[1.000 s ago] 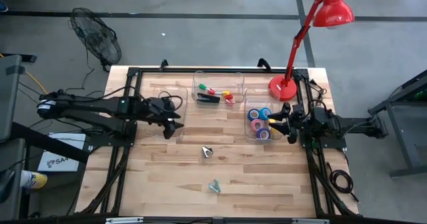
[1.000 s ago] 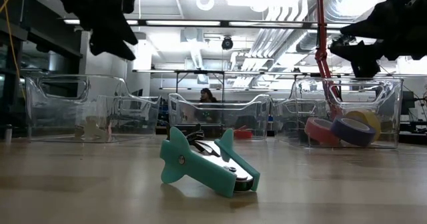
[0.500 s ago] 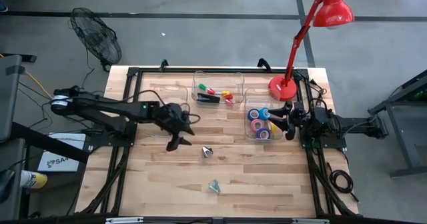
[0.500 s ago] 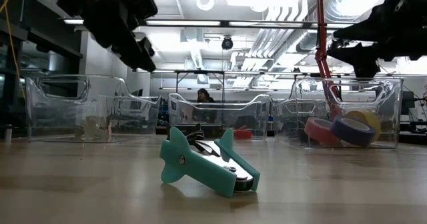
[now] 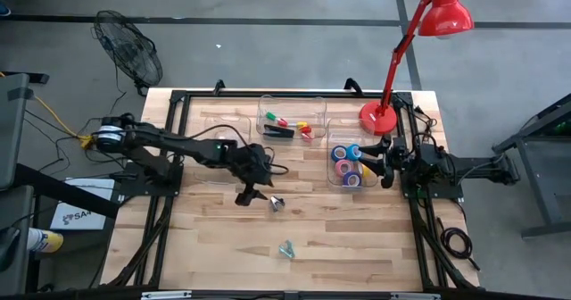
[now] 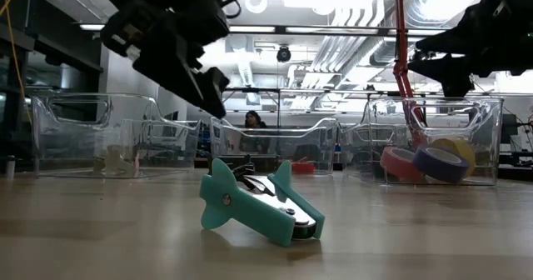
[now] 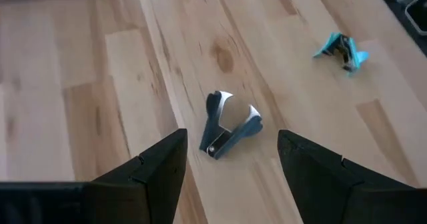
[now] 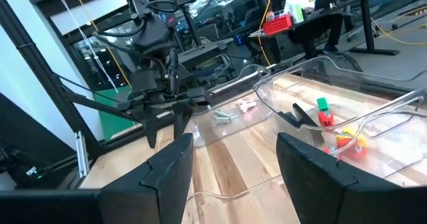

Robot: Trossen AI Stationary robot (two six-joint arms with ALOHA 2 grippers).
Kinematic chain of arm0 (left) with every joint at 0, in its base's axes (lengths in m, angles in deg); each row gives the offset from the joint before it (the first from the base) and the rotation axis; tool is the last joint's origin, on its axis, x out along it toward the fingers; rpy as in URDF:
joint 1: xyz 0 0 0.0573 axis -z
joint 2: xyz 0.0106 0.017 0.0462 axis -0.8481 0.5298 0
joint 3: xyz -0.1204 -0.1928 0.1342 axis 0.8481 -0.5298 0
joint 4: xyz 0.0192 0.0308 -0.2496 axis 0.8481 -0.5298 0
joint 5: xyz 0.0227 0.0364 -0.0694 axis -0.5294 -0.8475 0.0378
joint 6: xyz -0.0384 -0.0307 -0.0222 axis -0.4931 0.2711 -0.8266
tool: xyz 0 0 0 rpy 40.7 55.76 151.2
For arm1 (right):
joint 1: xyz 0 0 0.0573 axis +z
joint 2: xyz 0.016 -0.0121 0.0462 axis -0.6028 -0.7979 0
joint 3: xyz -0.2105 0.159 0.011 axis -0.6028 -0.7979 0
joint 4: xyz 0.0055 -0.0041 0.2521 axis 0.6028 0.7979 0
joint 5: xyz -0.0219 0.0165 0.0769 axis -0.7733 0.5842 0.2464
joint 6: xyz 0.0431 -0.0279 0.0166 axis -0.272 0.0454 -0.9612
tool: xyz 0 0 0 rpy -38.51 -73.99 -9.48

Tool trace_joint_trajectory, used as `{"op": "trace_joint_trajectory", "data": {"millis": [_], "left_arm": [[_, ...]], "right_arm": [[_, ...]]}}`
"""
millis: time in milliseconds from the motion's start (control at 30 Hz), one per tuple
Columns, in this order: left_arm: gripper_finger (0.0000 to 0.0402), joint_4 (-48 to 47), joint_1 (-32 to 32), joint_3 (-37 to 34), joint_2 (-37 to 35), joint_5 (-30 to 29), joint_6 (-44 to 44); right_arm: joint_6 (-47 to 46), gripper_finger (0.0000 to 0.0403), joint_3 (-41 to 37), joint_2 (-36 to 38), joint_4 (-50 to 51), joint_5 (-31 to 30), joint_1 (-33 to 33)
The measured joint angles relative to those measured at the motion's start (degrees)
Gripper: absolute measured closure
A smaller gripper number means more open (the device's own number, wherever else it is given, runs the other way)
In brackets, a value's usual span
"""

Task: Pick and place Stapler, Stapler remover, tape
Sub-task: Put the black staple remover into the bottom left transparent bin

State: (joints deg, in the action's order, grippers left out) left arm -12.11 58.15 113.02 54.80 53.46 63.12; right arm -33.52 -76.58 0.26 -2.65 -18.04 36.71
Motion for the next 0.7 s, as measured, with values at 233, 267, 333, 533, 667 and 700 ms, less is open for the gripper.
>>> {"op": "trace_joint_trajectory", "data": {"millis": [233,267,333,533,667,700], "left_arm": [[0.0172,-0.12,2.08,2.65,4.49,0.91,6.76],[0.0172,-0.72,2.29,2.55,4.65,0.86,8.26],[0.0172,-0.28,2.34,2.57,4.99,0.91,10.92],[0.0172,-0.55,2.27,2.57,6.85,0.72,17.36],[0.0172,-0.41,2.62,2.57,9.4,0.25,22.85],[0.0172,-0.18,2.62,2.57,10.11,-0.24,24.3]], "right_arm": [[-0.28,0.0196,0.0,-0.64,-0.02,0.15,0.0],[-0.28,0.0197,0.0,-0.74,0.05,0.2,0.0],[-0.28,0.0197,0.0,-0.77,0.02,0.24,0.0],[-0.28,0.0196,0.0,-0.85,0.04,0.28,0.0],[-0.28,0.0196,0.0,-0.85,0.04,0.31,0.0],[-0.28,0.0196,0.0,-0.85,0.04,0.32,0.0]]}}
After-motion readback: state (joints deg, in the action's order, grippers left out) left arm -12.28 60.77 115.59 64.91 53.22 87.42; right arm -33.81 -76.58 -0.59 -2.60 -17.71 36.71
